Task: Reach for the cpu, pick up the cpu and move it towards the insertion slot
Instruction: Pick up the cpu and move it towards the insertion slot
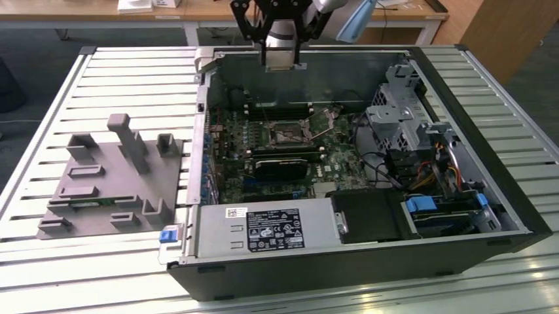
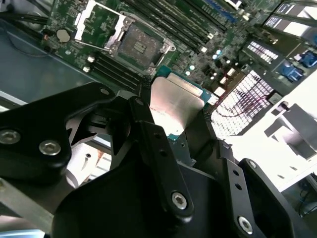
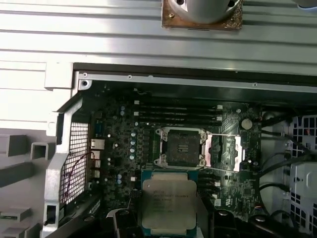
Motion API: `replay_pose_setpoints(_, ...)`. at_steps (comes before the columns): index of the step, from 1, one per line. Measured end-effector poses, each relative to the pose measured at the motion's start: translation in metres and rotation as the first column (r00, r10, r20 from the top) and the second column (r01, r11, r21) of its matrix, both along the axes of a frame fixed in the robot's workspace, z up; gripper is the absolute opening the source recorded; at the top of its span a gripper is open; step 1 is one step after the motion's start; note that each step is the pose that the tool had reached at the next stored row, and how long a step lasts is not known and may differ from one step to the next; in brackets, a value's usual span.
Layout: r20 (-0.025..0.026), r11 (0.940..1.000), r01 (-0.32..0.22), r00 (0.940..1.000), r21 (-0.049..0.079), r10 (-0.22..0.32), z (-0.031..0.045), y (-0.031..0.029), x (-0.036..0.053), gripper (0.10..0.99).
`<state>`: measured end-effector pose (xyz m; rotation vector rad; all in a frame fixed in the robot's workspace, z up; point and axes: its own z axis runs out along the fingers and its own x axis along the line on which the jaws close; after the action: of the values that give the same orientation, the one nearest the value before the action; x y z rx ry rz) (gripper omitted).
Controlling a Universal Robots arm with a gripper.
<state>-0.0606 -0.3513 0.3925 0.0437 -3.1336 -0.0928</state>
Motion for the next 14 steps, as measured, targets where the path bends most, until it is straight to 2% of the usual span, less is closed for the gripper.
replay_pose_setpoints(4,0.0,1.0,0.0,1.0,0.0,0.0,-0.0002,0.0064,0.0078,0.529)
replay_pose_setpoints(9,-0.0001,1.0,0.0,1.0,0.0,0.0,-0.0006,0.008,0.0198,0.529)
replay_pose_setpoints(14,-0.0001,1.0,0.0,1.0,0.0,0.0,-0.001,0.0148,0.0285,0.529)
